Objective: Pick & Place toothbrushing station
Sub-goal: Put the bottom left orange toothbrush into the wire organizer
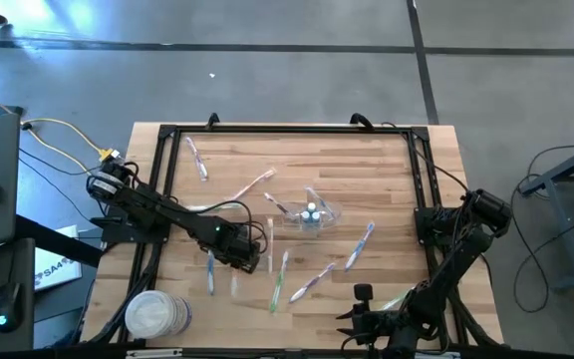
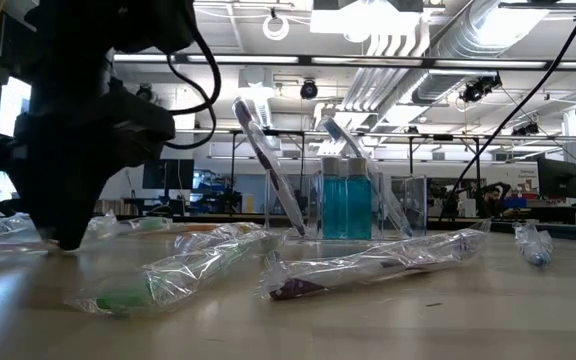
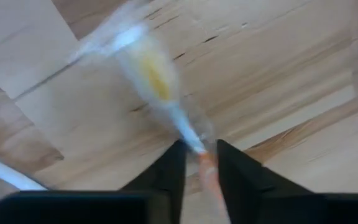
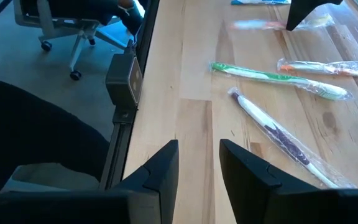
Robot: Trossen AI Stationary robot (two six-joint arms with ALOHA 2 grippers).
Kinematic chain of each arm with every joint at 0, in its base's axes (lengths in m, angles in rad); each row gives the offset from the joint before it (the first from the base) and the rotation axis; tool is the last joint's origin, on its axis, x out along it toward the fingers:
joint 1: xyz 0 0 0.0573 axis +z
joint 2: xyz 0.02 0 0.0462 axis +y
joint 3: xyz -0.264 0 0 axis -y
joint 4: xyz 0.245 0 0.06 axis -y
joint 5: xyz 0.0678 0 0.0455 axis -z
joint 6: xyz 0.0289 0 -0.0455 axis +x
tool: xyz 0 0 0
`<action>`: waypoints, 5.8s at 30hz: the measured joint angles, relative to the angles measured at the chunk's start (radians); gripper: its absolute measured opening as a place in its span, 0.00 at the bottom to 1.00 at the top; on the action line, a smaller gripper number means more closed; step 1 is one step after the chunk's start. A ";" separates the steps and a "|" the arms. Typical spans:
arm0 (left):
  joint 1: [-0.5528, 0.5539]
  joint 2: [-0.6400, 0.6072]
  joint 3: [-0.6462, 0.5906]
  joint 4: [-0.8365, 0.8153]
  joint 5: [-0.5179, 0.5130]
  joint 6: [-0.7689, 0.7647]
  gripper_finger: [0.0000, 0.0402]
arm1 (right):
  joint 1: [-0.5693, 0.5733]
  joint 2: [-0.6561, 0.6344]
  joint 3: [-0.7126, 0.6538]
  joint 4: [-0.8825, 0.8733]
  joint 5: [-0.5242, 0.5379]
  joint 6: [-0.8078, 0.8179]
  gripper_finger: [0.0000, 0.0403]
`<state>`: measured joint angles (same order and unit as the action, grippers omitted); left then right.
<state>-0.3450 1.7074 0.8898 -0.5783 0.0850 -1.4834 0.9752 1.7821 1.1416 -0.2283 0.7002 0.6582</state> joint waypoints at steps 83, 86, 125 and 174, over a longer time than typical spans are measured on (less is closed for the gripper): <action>0.103 -0.102 0.589 0.115 -0.827 1.304 0.00 | 0.071 0.018 0.000 -0.030 0.081 0.186 0.27; 0.103 -0.116 0.586 0.074 -0.839 1.299 0.00 | 0.073 0.028 0.000 -0.029 0.081 0.199 0.27; 0.163 -0.271 -0.082 1.184 -0.681 1.453 0.00 | 0.017 0.042 0.000 0.003 0.107 0.157 0.27; 0.247 -0.085 -0.153 1.243 -0.412 1.321 0.00 | 0.023 0.042 0.000 0.034 0.112 0.131 0.27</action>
<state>-0.0982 1.6222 0.7372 0.6651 -0.3275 -0.1623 0.9985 1.8240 1.1412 -0.1940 0.8121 0.7891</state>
